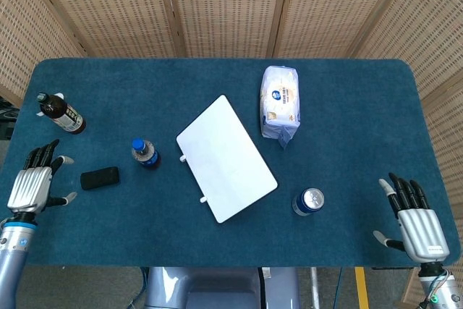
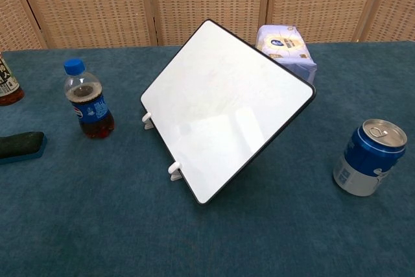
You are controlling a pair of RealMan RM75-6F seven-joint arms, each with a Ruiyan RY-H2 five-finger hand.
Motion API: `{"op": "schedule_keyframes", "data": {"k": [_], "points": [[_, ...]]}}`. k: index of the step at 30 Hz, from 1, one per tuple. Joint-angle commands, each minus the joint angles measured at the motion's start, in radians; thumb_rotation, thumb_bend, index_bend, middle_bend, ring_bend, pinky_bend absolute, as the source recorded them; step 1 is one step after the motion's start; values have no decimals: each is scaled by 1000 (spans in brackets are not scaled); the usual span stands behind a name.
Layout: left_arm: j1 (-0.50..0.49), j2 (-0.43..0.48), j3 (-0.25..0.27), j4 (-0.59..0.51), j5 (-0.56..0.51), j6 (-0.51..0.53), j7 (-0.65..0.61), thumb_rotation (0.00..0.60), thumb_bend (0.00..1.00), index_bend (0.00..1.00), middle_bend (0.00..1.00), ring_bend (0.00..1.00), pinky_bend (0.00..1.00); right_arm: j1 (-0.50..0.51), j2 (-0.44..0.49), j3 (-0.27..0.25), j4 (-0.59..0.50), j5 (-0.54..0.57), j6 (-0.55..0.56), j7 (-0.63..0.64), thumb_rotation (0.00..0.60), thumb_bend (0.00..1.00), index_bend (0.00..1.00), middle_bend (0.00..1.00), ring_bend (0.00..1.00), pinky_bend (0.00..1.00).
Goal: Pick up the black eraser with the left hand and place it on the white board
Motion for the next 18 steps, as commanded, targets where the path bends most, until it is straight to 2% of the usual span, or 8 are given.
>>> {"op": "schedule_keyframes", "data": {"k": [1, 5, 18], "points": [[-24, -16, -11, 19, -42, -39, 9, 600, 184, 323, 0, 0, 0, 0, 0, 0, 1, -2, 1, 2, 600, 2, 0, 0, 0, 0], [-71, -34, -27, 55, -139, -124, 33, 600, 186, 324, 0, 0, 0, -1, 4, 1, -1, -1, 4, 11, 600, 2, 0, 0, 0, 0], [-167, -96, -43, 127, -359, -226, 138, 600, 180, 325, 0, 0, 0, 2, 4, -3, 0, -8, -1, 17, 600, 2, 0, 0, 0, 0]]}}
